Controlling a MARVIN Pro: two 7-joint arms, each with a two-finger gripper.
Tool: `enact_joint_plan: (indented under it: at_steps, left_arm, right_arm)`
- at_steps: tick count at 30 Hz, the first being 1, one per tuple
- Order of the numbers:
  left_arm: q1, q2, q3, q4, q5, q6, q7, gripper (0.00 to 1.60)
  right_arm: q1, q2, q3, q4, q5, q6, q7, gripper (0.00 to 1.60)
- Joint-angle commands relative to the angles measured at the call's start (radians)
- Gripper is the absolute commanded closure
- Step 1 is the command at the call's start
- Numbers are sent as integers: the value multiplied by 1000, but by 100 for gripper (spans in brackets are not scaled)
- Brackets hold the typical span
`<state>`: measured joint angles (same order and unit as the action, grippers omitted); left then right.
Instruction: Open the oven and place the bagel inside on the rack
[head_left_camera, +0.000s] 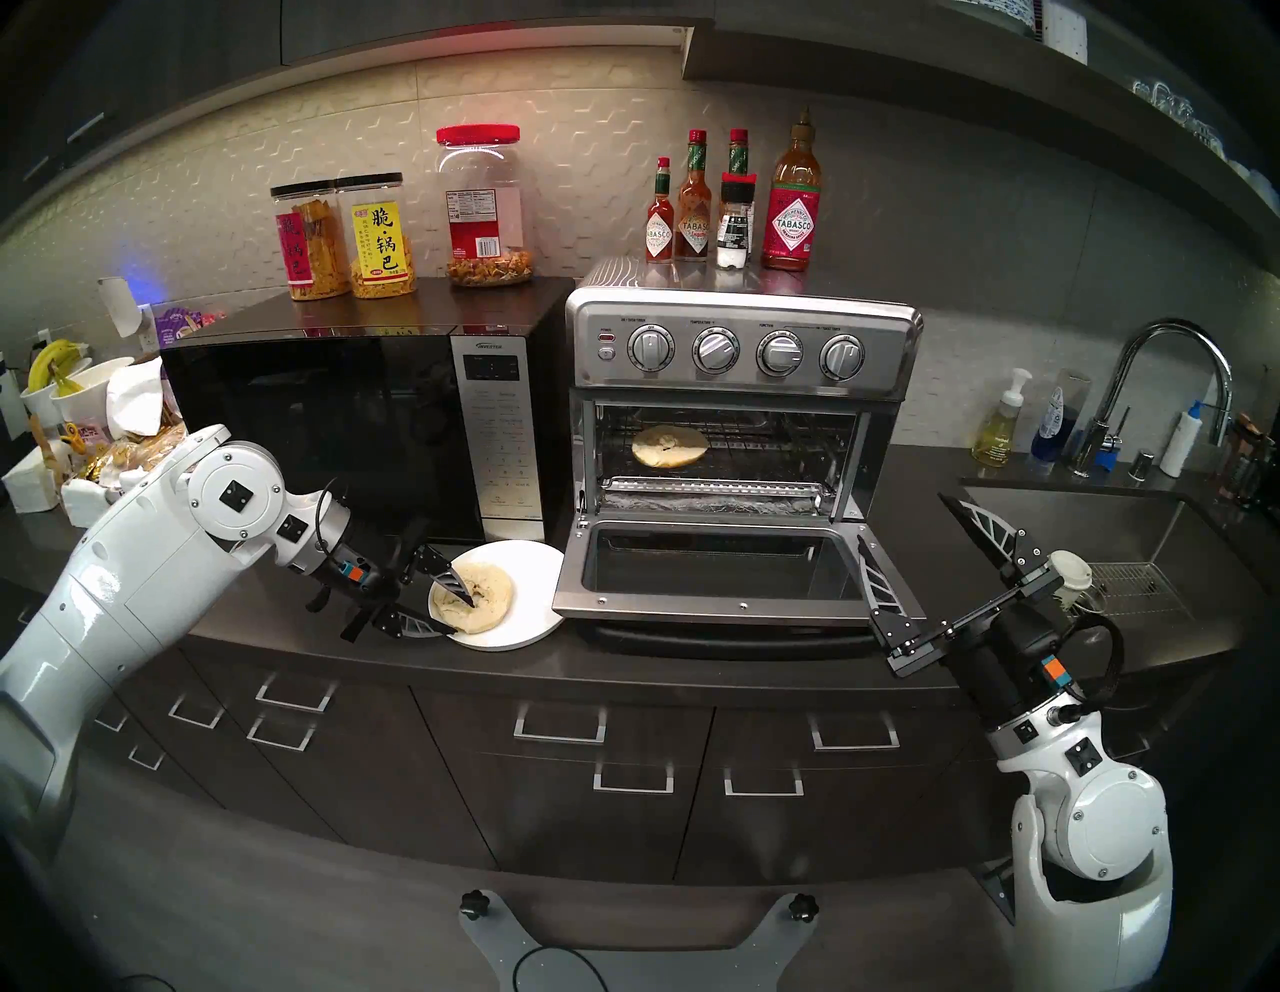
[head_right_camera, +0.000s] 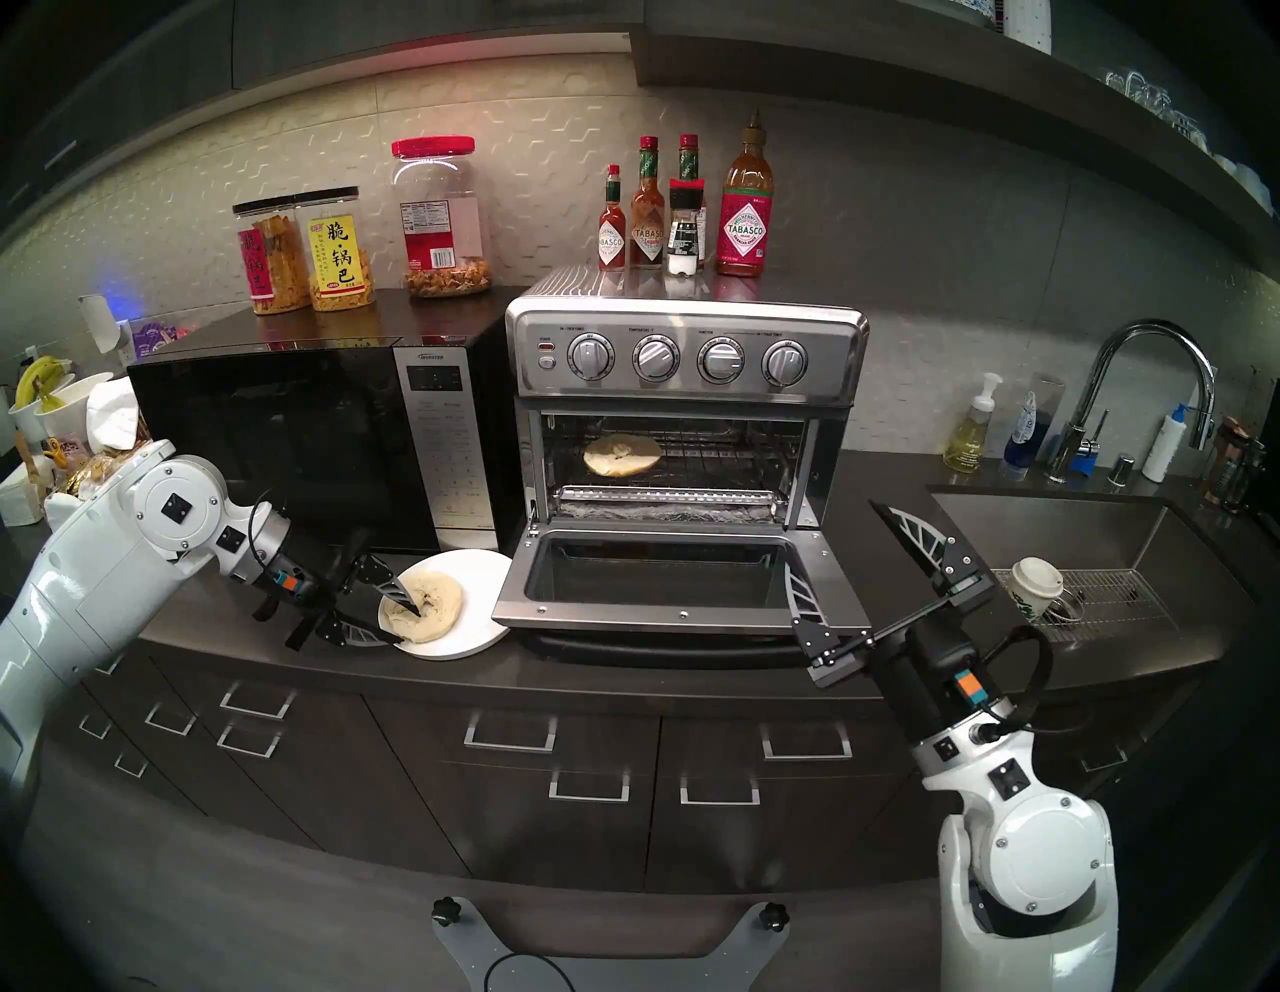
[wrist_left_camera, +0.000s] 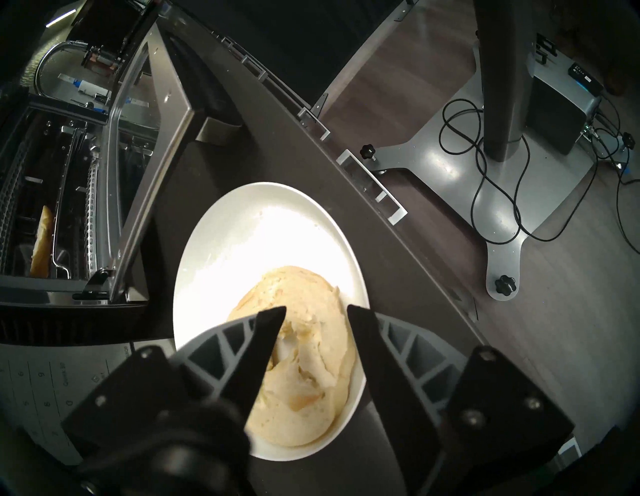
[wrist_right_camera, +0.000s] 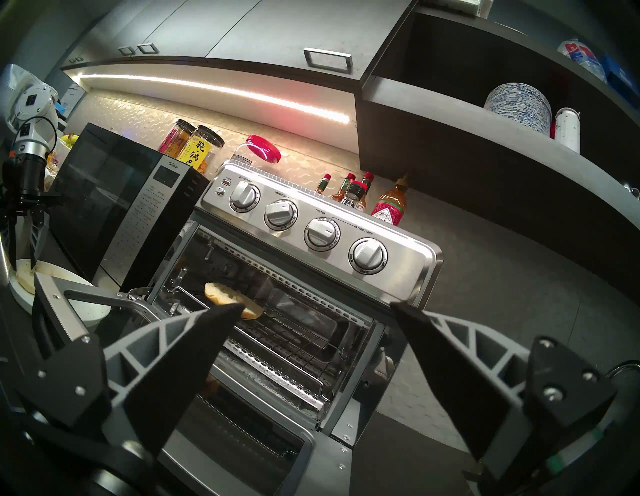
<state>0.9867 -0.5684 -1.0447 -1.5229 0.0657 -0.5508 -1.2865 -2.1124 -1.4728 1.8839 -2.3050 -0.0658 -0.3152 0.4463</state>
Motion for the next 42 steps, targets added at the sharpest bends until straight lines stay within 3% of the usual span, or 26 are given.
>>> enact_joint_plan:
  at_steps: [1, 2, 5, 8, 11, 15, 16, 19, 22, 30, 42]
  left_arm:
    - [-40, -15, 18, 26, 5, -4, -47, 62]
    - [-45, -17, 21, 28, 4, -4, -48, 73]
    - [-57, -20, 31, 33, -3, 1, -49, 85]
    - [-65, -19, 38, 38, -11, 8, -48, 80]
    - [-73, -15, 44, 38, -16, 14, -44, 64]
    - [-81, -12, 53, 41, -22, 16, -48, 63]
    - [-82, -12, 55, 42, -24, 17, -48, 53]
    - [-86, -11, 61, 45, -28, 22, -49, 56]
    - [-90, -9, 66, 48, -35, 26, -49, 78]
    - [-99, -8, 73, 60, -53, 34, -54, 93]
    - [-104, -10, 80, 71, -54, 31, -49, 85]
  right_arm:
    - [2, 2, -1, -22, 6, -5, 2, 0]
    - [2, 2, -1, -22, 5, -5, 2, 0]
    - [2, 2, -1, -22, 5, -5, 2, 0]
    - [2, 2, -1, -22, 5, -5, 2, 0]
    - [2, 2, -1, -22, 5, -5, 2, 0]
    - [2, 2, -1, -22, 5, -5, 2, 0]
    - [2, 2, -1, -22, 5, -5, 2, 0]
    - [2, 2, -1, -22, 5, -5, 2, 0]
    - [2, 2, -1, -22, 5, -5, 2, 0]
    - [2, 2, -1, -22, 5, -5, 2, 0]
    - [2, 2, -1, -22, 5, -5, 2, 0]
